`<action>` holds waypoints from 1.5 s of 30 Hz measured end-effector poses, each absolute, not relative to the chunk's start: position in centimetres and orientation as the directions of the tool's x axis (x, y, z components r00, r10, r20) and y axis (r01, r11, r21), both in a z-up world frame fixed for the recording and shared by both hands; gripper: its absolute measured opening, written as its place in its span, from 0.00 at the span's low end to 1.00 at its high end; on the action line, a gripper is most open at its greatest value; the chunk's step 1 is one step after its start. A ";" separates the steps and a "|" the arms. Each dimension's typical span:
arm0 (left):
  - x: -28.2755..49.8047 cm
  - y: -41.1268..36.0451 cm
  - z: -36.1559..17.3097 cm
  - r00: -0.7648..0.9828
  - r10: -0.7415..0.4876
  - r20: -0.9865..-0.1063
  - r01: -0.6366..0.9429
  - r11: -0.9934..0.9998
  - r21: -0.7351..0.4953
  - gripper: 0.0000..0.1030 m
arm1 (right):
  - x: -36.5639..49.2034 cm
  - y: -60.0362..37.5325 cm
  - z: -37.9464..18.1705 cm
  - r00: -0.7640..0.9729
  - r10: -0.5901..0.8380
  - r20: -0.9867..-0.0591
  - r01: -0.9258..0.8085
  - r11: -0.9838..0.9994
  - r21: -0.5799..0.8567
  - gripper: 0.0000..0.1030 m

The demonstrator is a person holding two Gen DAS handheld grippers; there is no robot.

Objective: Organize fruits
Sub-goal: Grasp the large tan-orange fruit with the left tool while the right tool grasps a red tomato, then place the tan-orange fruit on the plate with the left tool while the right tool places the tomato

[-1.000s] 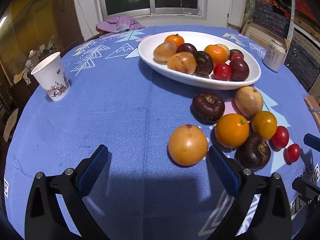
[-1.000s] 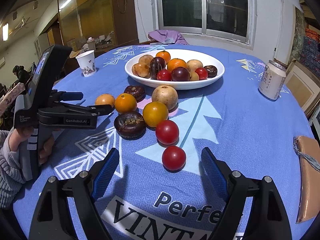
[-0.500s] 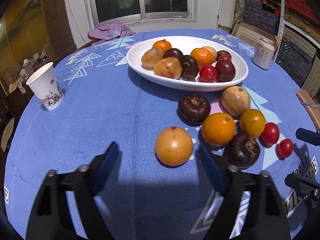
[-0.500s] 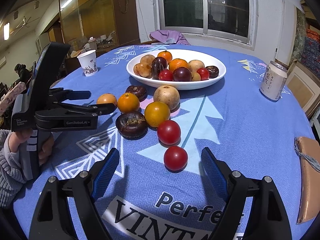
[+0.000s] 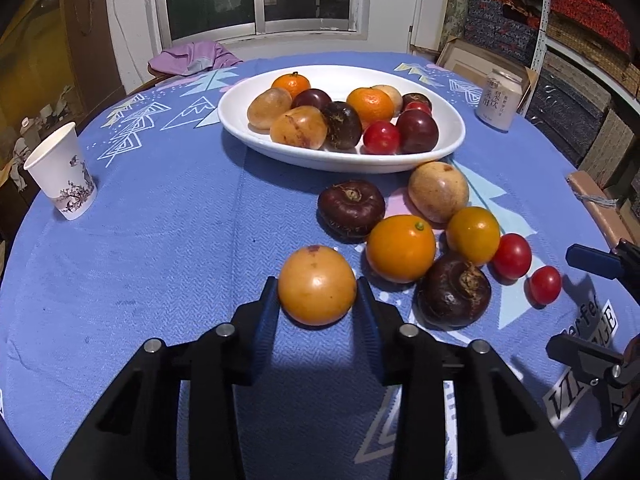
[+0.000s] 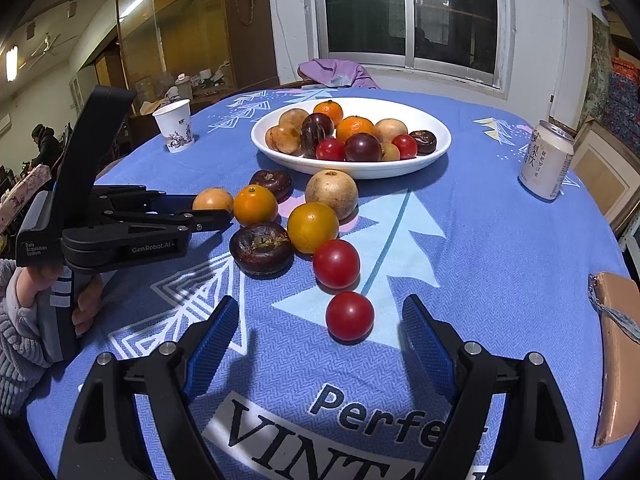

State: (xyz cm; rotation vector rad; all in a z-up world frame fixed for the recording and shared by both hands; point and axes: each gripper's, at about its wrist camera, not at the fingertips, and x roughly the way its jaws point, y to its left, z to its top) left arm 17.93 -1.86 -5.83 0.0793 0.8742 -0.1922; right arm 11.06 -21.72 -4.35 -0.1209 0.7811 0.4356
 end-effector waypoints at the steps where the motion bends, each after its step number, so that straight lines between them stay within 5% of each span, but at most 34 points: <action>1: 18.0 -1.8 -5.8 0.626 -0.135 -0.768 0.200 0.980 -0.010 0.37 | 11.1 -21.7 -4.4 0.626 0.335 -0.704 -0.423 0.904 0.054 0.83; 6: 18.0 -1.8 -5.7 0.630 -0.132 -0.765 0.194 0.981 -0.009 0.37 | 11.1 -21.6 -4.3 0.619 0.339 -0.708 -0.432 0.900 0.053 0.75; 9: 17.9 -1.9 -5.7 0.630 -0.127 -0.766 0.195 0.981 -0.002 0.37 | 11.2 -21.5 -4.5 0.602 0.342 -0.722 -0.438 0.897 0.059 0.62; 17: 17.9 -1.9 -5.7 0.629 -0.127 -0.767 0.196 0.981 -0.002 0.37 | 12.1 -22.5 -5.1 0.582 0.331 -0.742 -0.390 0.915 0.102 0.53; 26: 17.7 -2.2 -5.8 0.637 -0.119 -0.761 0.199 0.980 0.014 0.37 | 13.0 -23.4 -5.7 0.553 0.346 -0.758 -0.353 0.921 0.164 0.26; 38: 17.1 -1.7 -3.1 0.688 -0.159 -0.708 0.199 0.980 -0.027 0.37 | 12.7 -24.0 -2.5 0.632 0.395 -0.667 -0.370 0.910 0.189 0.25; 45: 22.6 -2.5 0.8 0.708 -0.180 -0.682 0.181 0.981 -0.071 0.37 | 19.4 -23.7 1.9 0.670 0.381 -0.638 -0.324 0.922 0.211 0.25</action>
